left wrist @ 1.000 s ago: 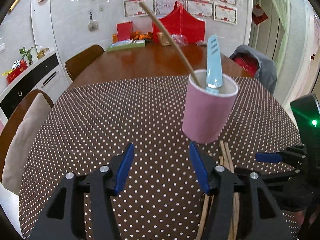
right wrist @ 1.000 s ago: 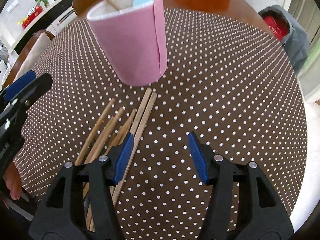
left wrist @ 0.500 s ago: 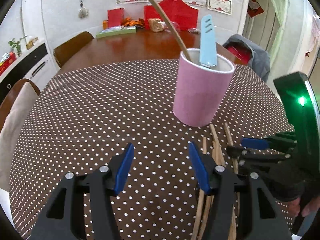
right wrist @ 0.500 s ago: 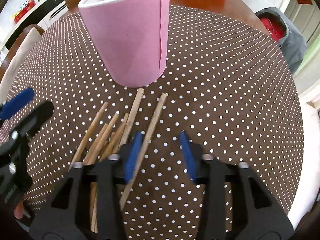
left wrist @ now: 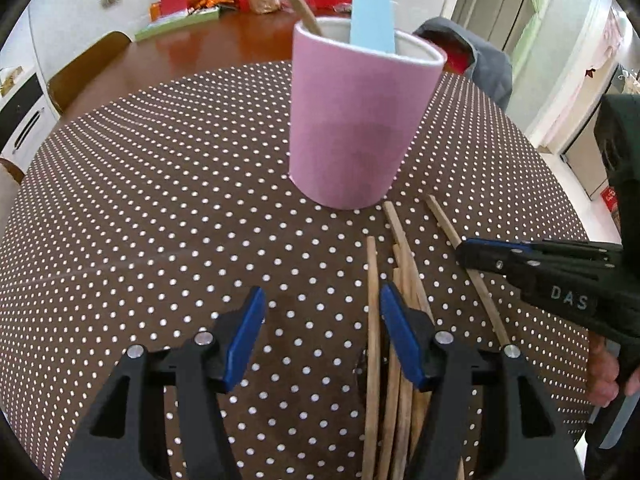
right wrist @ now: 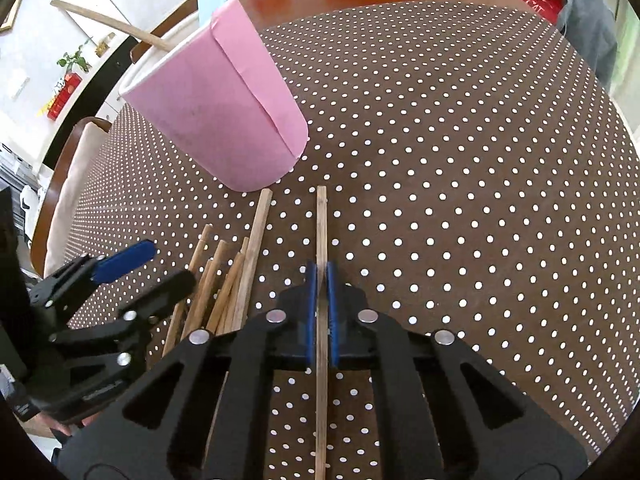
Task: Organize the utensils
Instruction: 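Grasp a chopstick from the pile with the right tool while the left tool approaches the pile, then grasp a chopstick with the left tool while the right tool lifts its chopstick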
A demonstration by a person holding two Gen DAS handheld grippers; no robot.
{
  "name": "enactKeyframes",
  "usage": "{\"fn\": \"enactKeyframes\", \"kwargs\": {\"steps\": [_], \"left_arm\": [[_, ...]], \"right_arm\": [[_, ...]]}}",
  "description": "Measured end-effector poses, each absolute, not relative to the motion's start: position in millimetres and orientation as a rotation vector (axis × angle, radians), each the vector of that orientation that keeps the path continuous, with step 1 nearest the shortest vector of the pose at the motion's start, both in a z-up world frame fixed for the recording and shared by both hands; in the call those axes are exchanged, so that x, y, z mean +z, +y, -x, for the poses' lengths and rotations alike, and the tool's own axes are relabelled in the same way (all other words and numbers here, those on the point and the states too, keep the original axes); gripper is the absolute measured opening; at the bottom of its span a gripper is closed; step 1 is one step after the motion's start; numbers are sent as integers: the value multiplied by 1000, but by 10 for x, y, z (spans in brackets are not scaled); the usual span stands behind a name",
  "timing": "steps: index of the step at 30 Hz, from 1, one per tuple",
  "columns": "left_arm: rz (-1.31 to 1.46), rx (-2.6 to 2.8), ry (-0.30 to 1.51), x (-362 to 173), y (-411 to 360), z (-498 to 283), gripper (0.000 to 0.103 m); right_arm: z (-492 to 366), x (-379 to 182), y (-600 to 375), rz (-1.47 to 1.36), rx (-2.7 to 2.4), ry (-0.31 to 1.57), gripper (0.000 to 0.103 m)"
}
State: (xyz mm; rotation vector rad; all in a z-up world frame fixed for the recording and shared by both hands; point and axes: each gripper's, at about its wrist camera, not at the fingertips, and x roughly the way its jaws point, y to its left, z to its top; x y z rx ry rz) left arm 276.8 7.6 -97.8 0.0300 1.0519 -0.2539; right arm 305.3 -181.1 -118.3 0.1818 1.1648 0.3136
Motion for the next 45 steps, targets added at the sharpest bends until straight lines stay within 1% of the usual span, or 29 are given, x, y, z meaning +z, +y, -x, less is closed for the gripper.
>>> {"fn": "enactKeyframes", "kwargs": {"steps": [4, 6, 7, 8, 9, 13, 17, 29, 33, 45], "left_arm": [[-21, -266, 1073, -1048, -7, -2957, 58], [-18, -254, 1060, -1069, -29, -3015, 42], [-10, -258, 1059, -1071, -28, -3055, 26], [9, -274, 1071, -1083, -25, -3085, 8], [26, -286, 1083, -1090, -21, -3120, 6], [69, -287, 1068, -1103, 40, -3222, 6], [104, -292, 1013, -960, 126, -3262, 6], [159, -282, 754, -60, 299, -3322, 6], [167, -251, 691, 200, 249, -3210, 6], [197, -186, 520, 1042, 396, -2828, 6]], "right_arm": [[-2910, -1200, -1823, -203, 324, 1163, 6], [-2877, -1209, -1831, -216, 329, 1167, 6], [-2848, -1187, -1863, -220, 329, 1170, 6], [-2839, -1186, -1876, -227, 328, 1172, 6], [-2818, -1173, -1899, -237, 324, 1174, 6], [-2763, -1079, -2007, -256, 331, 1156, 6], [-2724, -871, -2135, -262, 353, 1103, 6], [-2542, -26, -2403, -257, 369, 872, 6], [-2470, 237, -2424, -242, 364, 803, 6], [-2557, 966, -2071, -199, 335, 665, 6]]}}
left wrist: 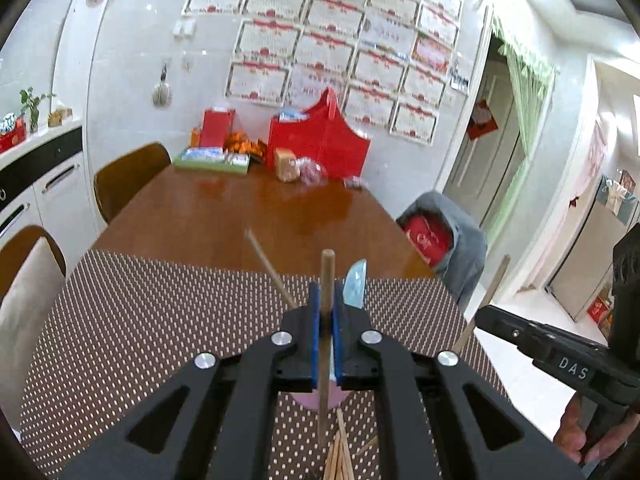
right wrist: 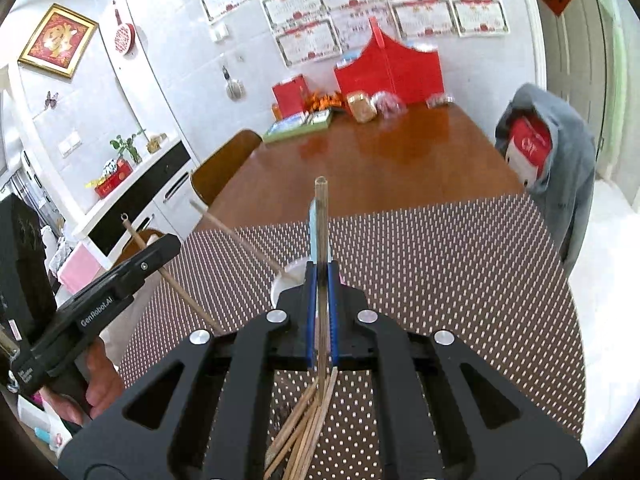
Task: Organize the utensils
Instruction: 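Grasp a chopstick with the left tool while the right tool lifts its chopstick, then lower both held chopsticks into the pink cup and open both tools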
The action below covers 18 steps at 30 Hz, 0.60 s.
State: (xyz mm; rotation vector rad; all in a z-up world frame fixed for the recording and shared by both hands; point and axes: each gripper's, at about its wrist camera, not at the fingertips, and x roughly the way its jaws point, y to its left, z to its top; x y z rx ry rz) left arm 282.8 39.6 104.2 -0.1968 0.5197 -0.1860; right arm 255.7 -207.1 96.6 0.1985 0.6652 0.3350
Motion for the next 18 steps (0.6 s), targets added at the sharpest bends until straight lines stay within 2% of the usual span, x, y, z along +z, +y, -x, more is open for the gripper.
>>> {"fn": "enactKeyframes", "kwargs": {"steps": [12, 18], "left_arm": [[208, -199, 387, 1663, 355, -2892, 6], [208, -188, 360, 1763, 337, -3000, 6]], "right_arm": [[-2799, 1706, -1958, -155, 266, 519, 6], [-3026, 1799, -1876, -156, 254, 514, 6]]}}
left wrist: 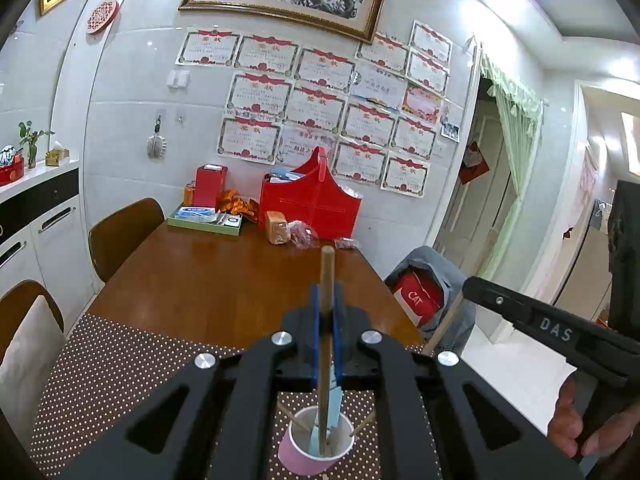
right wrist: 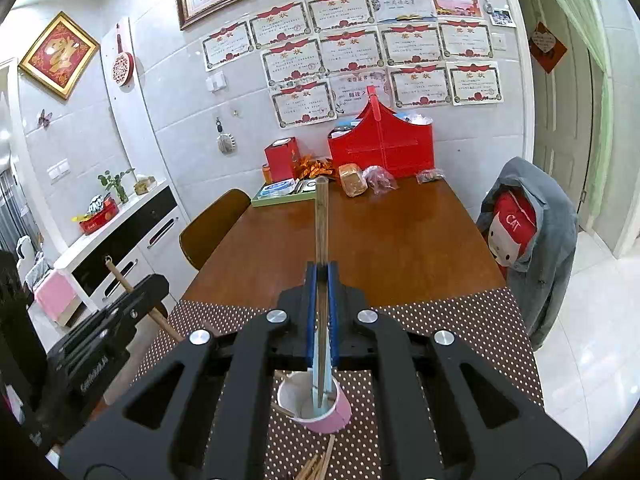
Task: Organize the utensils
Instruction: 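Lower both held chopsticks into the pink cup and open both tools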
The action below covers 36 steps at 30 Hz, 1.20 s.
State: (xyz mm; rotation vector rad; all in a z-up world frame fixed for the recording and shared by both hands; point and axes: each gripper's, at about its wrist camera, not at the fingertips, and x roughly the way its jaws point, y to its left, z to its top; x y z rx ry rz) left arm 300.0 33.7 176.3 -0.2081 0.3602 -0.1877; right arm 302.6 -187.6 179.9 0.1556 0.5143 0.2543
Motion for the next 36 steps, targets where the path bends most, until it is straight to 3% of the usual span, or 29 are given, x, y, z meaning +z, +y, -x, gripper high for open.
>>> {"fn": "enactKeyframes", "kwargs": {"steps": [15, 19, 24, 28, 34, 36], "left_arm": [[157, -167, 633, 733, 217, -3535, 7], [164, -173, 684, 514, 279, -3555, 25], [140, -183, 694, 505, 259, -3493, 27], [129, -172, 671, 570, 241, -3411, 36], [120, -181, 657, 647, 219, -3279, 37], [113, -184, 651, 667, 216, -3216, 37]], "right_arm": [[-3435, 504, -1669, -90, 324, 850, 6], [-3385, 352, -1644, -58, 329, 893, 7], [-3288, 373, -1673, -65, 324, 898, 7], [-3179, 426, -1689, -65, 324, 888, 9], [-3054, 488, -1759, -76, 318, 872, 20], [-3017, 496, -1786, -77, 303, 869, 40]]}}
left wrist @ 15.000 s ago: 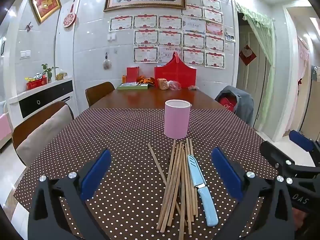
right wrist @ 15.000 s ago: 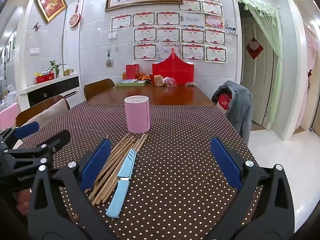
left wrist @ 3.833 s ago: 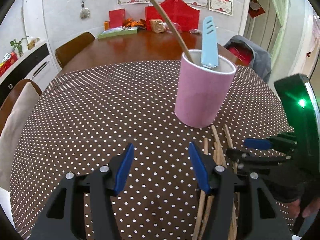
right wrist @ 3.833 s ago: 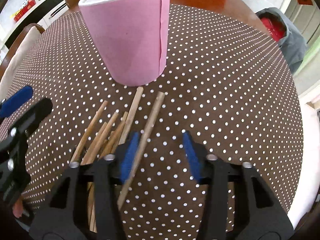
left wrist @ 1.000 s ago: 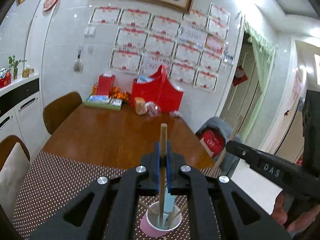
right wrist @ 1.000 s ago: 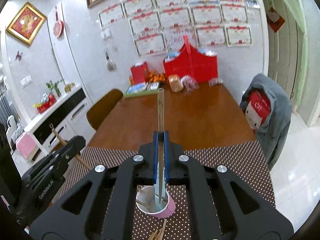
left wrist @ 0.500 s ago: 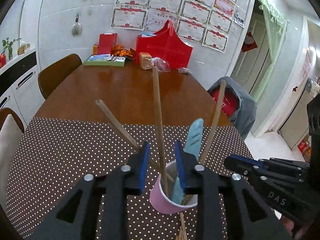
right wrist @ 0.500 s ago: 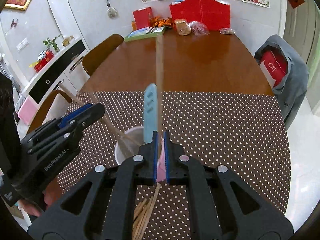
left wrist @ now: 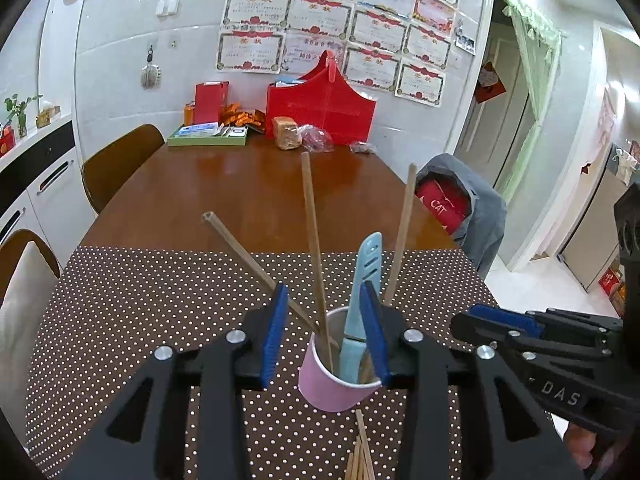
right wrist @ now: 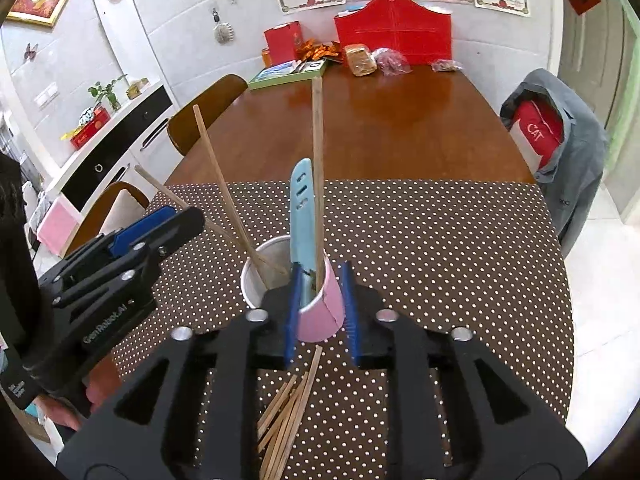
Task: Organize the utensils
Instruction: 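Lower both held chopsticks into the pink cup and open both tools, then move the right tool back to the pile and grasp a chopstick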
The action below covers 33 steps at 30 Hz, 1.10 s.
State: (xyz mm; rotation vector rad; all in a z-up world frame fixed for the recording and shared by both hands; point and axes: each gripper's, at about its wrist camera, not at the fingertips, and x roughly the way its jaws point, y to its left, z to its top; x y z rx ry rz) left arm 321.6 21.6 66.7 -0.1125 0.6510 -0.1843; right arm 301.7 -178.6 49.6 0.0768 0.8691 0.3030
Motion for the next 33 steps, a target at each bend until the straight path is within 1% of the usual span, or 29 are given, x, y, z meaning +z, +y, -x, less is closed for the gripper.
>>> {"fn": "enactKeyframes", "kwargs": {"steps": [1, 2, 6, 11, 21, 33], "left_arm": [[108, -186, 650, 675, 204, -3190, 37], [104, -187, 649, 680, 205, -3162, 37], [85, -192, 655, 665, 200, -3034, 41], [69, -205, 683, 543, 190, -2907, 42], [47, -186, 798, 50, 252, -2811, 42], [41, -186, 917, -458, 317, -2812, 42]], "right_arm": [[-2989, 507, -1794, -77, 303, 861, 47], [-2956, 516, -1800, -74, 303, 851, 50], [-2860, 470, -1823, -76, 307, 863, 50], [-2768, 299, -1816, -63, 311, 907, 50], [-2644, -202, -1774, -34, 302, 1025, 50], [-2633, -831, -1509, 108, 271, 1153, 50]]}}
